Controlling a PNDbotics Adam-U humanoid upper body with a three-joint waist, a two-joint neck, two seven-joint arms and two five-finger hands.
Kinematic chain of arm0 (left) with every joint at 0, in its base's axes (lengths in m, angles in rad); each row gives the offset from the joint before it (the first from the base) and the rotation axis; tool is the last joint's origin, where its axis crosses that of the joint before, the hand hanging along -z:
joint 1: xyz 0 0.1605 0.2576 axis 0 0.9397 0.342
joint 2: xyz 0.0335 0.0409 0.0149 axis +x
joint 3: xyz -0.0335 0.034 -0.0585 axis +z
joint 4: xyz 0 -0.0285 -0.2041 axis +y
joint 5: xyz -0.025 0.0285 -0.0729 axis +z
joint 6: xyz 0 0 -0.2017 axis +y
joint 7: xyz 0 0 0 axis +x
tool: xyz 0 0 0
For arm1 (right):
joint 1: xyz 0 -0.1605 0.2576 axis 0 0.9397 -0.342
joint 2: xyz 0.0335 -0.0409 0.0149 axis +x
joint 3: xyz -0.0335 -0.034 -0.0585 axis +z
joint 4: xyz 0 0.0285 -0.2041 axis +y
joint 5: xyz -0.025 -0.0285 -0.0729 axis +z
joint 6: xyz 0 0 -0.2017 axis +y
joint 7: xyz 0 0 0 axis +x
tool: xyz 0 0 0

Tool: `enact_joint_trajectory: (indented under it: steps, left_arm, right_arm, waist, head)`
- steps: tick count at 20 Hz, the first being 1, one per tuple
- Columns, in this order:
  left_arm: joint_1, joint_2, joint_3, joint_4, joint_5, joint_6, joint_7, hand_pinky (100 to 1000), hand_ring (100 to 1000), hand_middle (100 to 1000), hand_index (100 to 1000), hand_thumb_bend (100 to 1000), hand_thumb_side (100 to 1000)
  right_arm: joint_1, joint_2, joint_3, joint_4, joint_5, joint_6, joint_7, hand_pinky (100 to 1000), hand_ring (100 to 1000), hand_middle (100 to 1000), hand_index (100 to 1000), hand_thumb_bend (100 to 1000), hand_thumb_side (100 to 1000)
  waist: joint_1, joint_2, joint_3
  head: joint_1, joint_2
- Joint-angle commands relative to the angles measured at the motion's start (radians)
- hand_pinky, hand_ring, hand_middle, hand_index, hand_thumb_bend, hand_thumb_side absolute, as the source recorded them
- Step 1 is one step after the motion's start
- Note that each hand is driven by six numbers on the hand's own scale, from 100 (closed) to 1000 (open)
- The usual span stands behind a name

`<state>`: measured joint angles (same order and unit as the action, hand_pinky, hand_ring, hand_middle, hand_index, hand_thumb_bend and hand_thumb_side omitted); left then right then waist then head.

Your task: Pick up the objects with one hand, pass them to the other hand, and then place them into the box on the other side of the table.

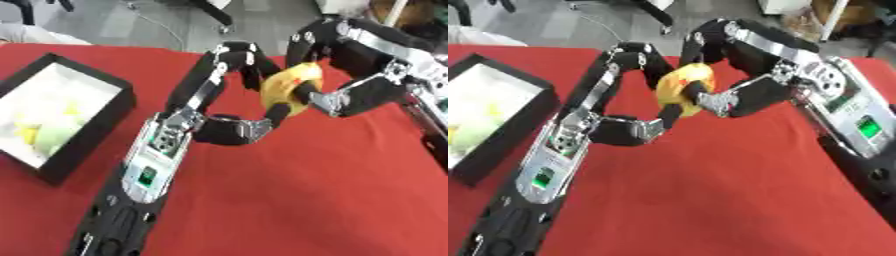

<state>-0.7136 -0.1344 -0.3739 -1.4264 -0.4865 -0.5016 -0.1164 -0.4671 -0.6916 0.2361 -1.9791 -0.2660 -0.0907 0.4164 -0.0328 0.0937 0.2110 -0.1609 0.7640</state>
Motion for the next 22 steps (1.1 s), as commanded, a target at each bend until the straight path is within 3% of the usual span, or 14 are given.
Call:
enact_joint_trajectory:
  steps: [1,5,7,12,16,18,19,22]
  left_arm:
    - [-0.017,-0.003,0.001,-0.010,-0.010,0.004,0.010,347,330,390,551,100,280]
    - [-0.016,-0.005,0.001,-0.008,-0.009,0.017,0.046,237,214,244,431,100,237]
    - [-0.017,-0.006,-0.001,-0.007,-0.008,0.024,0.062,230,194,215,409,100,230]
    - [-0.016,-0.006,-0.003,-0.006,-0.006,0.030,0.083,234,195,213,407,100,205]
    - [-0.016,-0.006,-0.004,-0.007,-0.003,0.028,0.088,239,199,216,409,100,202]
    - [-0.015,-0.005,-0.005,-0.008,-0.002,0.026,0.089,242,201,218,411,100,201]
    - [-0.016,-0.005,-0.006,-0.008,-0.001,0.026,0.089,244,202,219,412,100,201]
    - [-0.016,-0.002,-0.007,-0.011,0.002,0.024,0.088,247,203,220,413,100,201]
  right_arm:
    - [-0.019,-0.027,-0.017,-0.021,-0.021,-0.017,0.009,487,568,300,180,100,100]
    - [-0.018,-0.025,-0.014,-0.021,-0.033,-0.038,0.035,501,586,322,191,100,100]
    - [-0.018,-0.024,-0.010,-0.021,-0.055,-0.063,0.068,518,607,356,218,100,100]
    - [-0.019,-0.023,-0.010,-0.021,-0.130,-0.136,0.181,561,662,483,369,100,100]
    - [-0.022,-0.023,-0.026,-0.021,-0.168,-0.191,0.238,607,753,646,564,100,100]
    - [-0.022,-0.024,-0.044,-0.021,-0.163,-0.215,0.226,634,797,726,652,100,192]
    - [-0.021,-0.024,-0.054,-0.021,-0.154,-0.225,0.205,655,825,768,709,157,315]
    - [-0.021,-0.026,-0.087,-0.021,-0.103,-0.244,0.092,691,865,829,783,273,444]
  waist:
    - [-0.008,0.003,-0.002]
    - [-0.008,0.004,-0.004]
    - [-0.008,0.004,-0.004]
    - [-0.008,0.006,-0.006]
    - [-0.007,0.006,-0.009]
    - [-0.006,0.006,-0.010]
    - [-0.006,0.006,-0.011]
    - [-0.005,0.007,-0.013]
  head:
    - [0.001,0.006]
    - [0.001,0.006]
    - [0.002,0.006]
    - [0.002,0.006]
    - [0.003,0.006]
    - [0.004,0.006]
    - [0.005,0.006]
    - [0.007,0.006]
